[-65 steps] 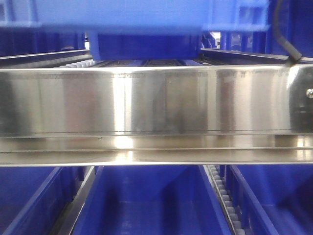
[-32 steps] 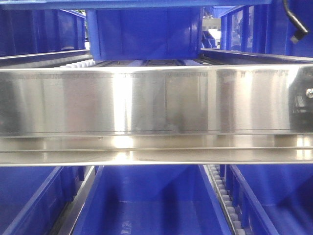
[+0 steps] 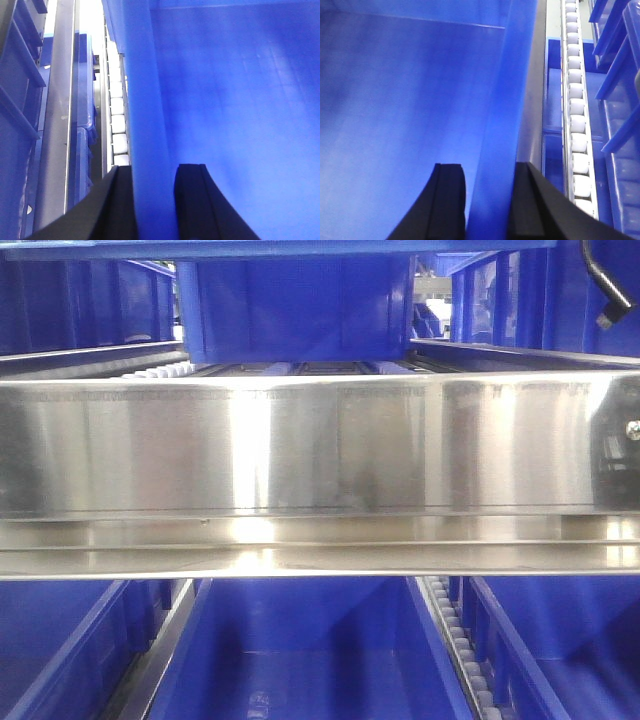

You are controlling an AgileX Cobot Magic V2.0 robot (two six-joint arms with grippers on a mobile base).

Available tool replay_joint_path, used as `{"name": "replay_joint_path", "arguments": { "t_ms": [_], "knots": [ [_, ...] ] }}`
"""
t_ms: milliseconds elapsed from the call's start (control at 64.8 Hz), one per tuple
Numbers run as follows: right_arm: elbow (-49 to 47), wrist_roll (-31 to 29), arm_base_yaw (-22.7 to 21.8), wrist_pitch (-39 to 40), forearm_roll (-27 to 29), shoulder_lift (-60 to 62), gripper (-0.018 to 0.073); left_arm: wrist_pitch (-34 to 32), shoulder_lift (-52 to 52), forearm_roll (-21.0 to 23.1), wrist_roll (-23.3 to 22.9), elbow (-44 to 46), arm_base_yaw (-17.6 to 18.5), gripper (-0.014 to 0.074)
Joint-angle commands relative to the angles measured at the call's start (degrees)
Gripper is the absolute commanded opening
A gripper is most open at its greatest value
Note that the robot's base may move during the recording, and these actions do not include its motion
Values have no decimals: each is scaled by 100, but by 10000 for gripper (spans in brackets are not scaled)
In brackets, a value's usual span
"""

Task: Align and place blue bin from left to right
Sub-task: 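Lift the gripped blue bin up off the shelf rollers with both grippers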

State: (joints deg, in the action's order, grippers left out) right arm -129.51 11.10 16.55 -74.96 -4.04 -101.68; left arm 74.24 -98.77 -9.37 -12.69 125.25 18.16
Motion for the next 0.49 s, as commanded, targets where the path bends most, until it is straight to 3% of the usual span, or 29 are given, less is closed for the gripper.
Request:
{"name": "replay_joint_path", "arguments": {
  "t_ms": [0,478],
  "knots": [
    [-130,-177,12,499,-39,168,-71,-428,151,-22,4,104,51,-16],
    [-130,-177,12,850,-39,168,-71,-428,151,-22,4,104,51,-16]
  ]
}}
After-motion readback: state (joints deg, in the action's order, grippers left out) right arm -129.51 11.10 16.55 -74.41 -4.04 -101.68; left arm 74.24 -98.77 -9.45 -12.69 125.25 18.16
